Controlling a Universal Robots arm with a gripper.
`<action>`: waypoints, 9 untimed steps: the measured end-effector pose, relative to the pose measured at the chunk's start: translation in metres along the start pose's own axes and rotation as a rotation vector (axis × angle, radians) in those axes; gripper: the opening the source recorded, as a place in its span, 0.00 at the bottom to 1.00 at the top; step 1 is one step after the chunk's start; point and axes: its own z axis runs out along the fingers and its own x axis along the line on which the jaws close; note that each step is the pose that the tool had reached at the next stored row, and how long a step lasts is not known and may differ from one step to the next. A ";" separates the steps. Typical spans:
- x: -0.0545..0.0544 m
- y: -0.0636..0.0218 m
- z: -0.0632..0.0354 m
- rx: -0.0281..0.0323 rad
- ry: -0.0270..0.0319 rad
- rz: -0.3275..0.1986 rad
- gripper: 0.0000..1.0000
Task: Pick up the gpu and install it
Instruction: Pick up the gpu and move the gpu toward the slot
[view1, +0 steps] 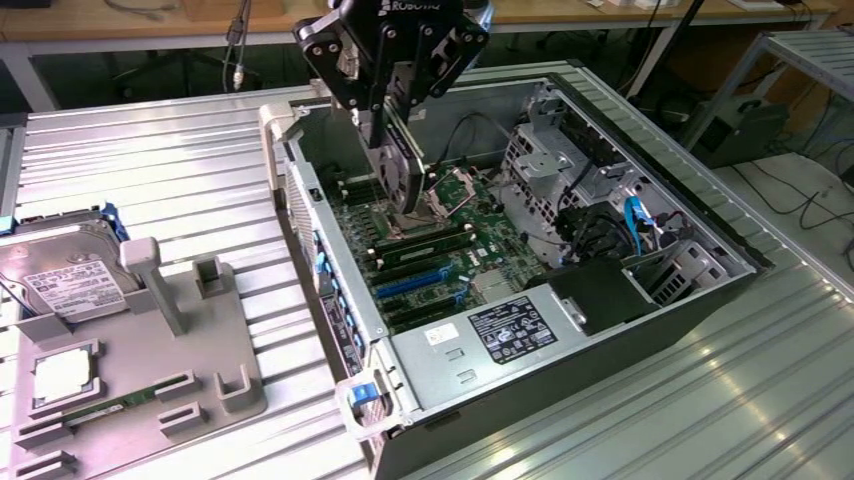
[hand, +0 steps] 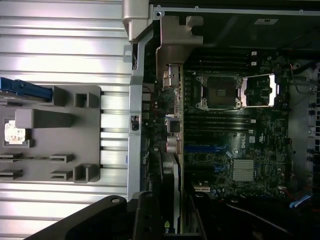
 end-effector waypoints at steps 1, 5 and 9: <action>-0.002 -0.0001 0.0000 0.0000 0.0000 0.000 0.27; -0.010 -0.0003 -0.0001 0.0000 0.0000 0.000 0.27; -0.018 -0.0005 -0.0001 -0.0001 0.0000 0.000 0.27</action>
